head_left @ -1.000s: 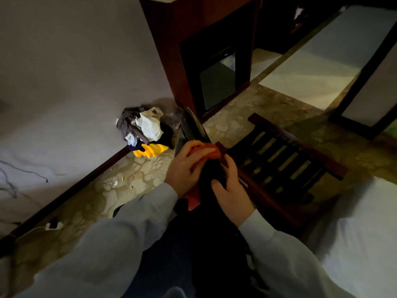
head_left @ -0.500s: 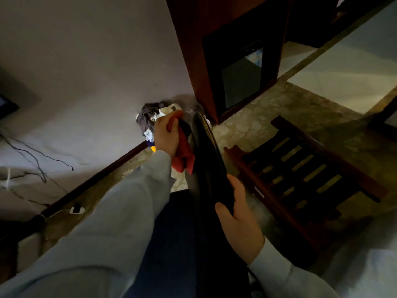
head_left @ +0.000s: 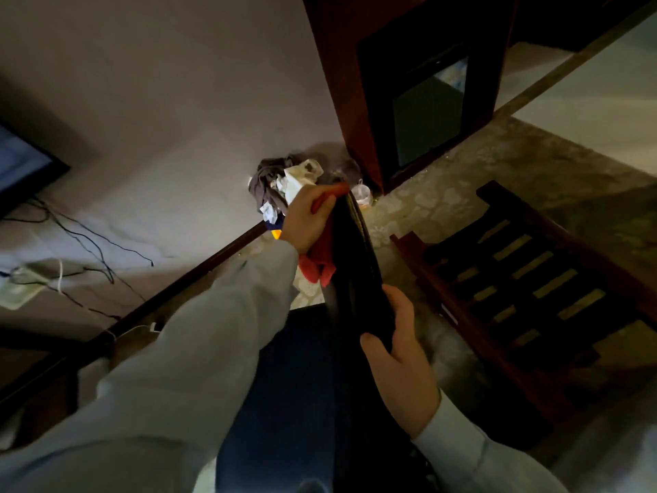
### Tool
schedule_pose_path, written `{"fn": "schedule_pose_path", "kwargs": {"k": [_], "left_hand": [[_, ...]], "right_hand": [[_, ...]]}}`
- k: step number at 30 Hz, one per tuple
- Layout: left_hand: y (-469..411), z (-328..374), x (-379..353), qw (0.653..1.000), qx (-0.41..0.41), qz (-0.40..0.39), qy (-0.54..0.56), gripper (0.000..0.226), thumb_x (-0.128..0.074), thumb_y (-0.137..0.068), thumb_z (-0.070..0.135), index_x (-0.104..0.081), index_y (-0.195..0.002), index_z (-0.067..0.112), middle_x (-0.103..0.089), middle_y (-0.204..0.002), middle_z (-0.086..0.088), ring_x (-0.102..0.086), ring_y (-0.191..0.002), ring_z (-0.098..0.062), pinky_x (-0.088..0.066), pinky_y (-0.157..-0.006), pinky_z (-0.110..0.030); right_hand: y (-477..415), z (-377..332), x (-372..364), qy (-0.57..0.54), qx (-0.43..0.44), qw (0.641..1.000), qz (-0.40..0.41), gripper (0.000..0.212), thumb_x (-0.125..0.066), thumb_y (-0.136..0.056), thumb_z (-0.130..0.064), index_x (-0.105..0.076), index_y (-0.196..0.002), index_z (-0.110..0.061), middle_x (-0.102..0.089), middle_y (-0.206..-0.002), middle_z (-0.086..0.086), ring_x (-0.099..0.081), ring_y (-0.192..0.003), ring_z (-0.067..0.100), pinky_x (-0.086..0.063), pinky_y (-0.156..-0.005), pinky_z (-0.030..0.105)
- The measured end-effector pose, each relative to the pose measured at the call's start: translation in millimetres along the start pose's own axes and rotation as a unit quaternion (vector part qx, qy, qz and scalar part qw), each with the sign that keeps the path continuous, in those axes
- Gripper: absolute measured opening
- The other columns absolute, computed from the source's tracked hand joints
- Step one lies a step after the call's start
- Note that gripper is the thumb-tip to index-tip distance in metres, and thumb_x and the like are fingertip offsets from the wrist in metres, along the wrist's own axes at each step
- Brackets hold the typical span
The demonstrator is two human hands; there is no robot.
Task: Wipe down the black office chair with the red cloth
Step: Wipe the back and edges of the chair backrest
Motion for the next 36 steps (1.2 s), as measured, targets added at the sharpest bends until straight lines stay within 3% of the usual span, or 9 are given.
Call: {"fn": "schedule_pose_path", "kwargs": {"k": [3, 7, 10, 13, 16, 21, 24, 30, 36], "left_hand": [[41, 13, 7, 0.998, -0.055, -0.041, -0.003, 0.029, -0.051, -0.09, 0.014, -0.062, -0.116, 0.014, -0.057, -0.102, -0.012, -0.047, -0.095, -0.002, -0.03, -0.09, -0.003], [68, 21, 32, 0.986, -0.075, -0.149, 0.023, 0.023, -0.052, -0.09, 0.024, -0.06, -0.111, 0.023, -0.061, -0.107, 0.008, -0.055, -0.104, -0.005, -0.039, -0.096, -0.016], [52, 27, 44, 0.992, -0.036, -0.106, 0.058, 0.025, -0.052, -0.092, 0.008, -0.061, -0.104, 0.028, -0.064, -0.098, 0.02, -0.058, -0.096, 0.007, -0.04, -0.088, -0.012], [8, 25, 44, 1.0, 0.01, -0.022, 0.01, 0.026, -0.052, -0.091, 0.008, -0.065, -0.108, 0.023, -0.063, -0.107, 0.005, -0.056, -0.098, 0.0, -0.041, -0.093, -0.017], [-47, 20, 41, 0.988, 0.041, -0.019, -0.144, 0.029, -0.048, -0.094, 0.01, -0.066, -0.115, 0.017, -0.061, -0.117, -0.001, -0.052, -0.107, -0.01, -0.032, -0.085, -0.01], [-94, 25, 25, 0.963, 0.056, -0.179, -0.195, 0.03, -0.044, -0.097, 0.008, -0.06, -0.123, 0.01, -0.058, -0.125, -0.004, -0.051, -0.112, -0.014, -0.032, -0.073, -0.002], [-92, 30, 20, 0.931, 0.028, -0.274, -0.24, 0.028, -0.045, -0.099, 0.012, -0.06, -0.122, 0.008, -0.056, -0.118, 0.0, -0.049, -0.11, -0.013, -0.03, -0.076, -0.002], [-74, 40, 26, 0.924, -0.059, -0.282, -0.251, 0.024, -0.047, -0.097, 0.009, -0.066, -0.11, 0.006, -0.051, -0.109, -0.002, -0.043, -0.101, -0.008, -0.021, -0.079, 0.008], [-37, 49, 26, 0.907, -0.126, -0.336, -0.221, 0.021, -0.051, -0.095, 0.013, -0.068, -0.106, 0.016, -0.059, -0.113, -0.006, -0.049, -0.11, -0.012, -0.031, -0.097, -0.008]], "right_hand": [[-1, 0, -1, -0.001, 0.002, 1.0, 0.0, 0.058, -0.046, -0.074, -0.022, -0.032, -0.127, -0.042, -0.052, -0.129, 0.001, -0.054, -0.113, 0.014, -0.047, -0.097, 0.036], [-2, 0, 0, -0.008, 0.002, 1.0, -0.007, 0.054, -0.045, -0.074, -0.021, -0.033, -0.12, -0.046, -0.052, -0.129, -0.002, -0.054, -0.115, 0.012, -0.045, -0.099, 0.039], [-3, 0, 0, -0.006, -0.002, 1.0, -0.018, 0.055, -0.045, -0.075, -0.023, -0.031, -0.121, -0.05, -0.051, -0.129, -0.006, -0.053, -0.115, 0.011, -0.046, -0.098, 0.041], [-2, 2, 0, -0.003, -0.011, 1.0, -0.017, 0.057, -0.045, -0.075, -0.026, -0.027, -0.12, -0.056, -0.048, -0.133, -0.006, -0.051, -0.119, 0.014, -0.046, -0.098, 0.043], [-1, 4, -1, 0.006, -0.012, 1.0, -0.013, 0.059, -0.045, -0.074, -0.028, -0.024, -0.122, -0.058, -0.045, -0.137, -0.008, -0.047, -0.123, 0.013, -0.044, -0.101, 0.042], [-1, 7, 0, -0.003, -0.008, 1.0, -0.015, 0.067, -0.046, -0.075, -0.027, -0.026, -0.138, -0.036, -0.045, -0.137, -0.007, -0.045, -0.124, 0.01, -0.041, -0.104, 0.041], [-2, 9, -1, -0.018, -0.013, 1.0, -0.021, 0.069, -0.047, -0.076, -0.028, -0.023, -0.14, -0.037, -0.044, -0.138, -0.008, -0.044, -0.126, 0.01, -0.04, -0.105, 0.041], [-3, 12, -3, -0.017, -0.012, 1.0, -0.02, 0.074, -0.046, -0.071, -0.041, -0.023, -0.141, -0.037, -0.043, -0.138, -0.009, -0.043, -0.128, 0.012, -0.041, -0.104, 0.042], [-6, 15, -3, -0.006, -0.007, 1.0, -0.017, 0.074, -0.042, -0.069, -0.044, -0.026, -0.14, -0.035, -0.048, -0.133, 0.0, -0.047, -0.123, 0.021, -0.043, -0.1, 0.047]]}}
Point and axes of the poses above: each hand's wrist, its own y-axis away from the middle knuckle, its own x-axis out of the back of the hand, z = x × y, the point moved 1 cm from there along -y, towards the middle knuckle
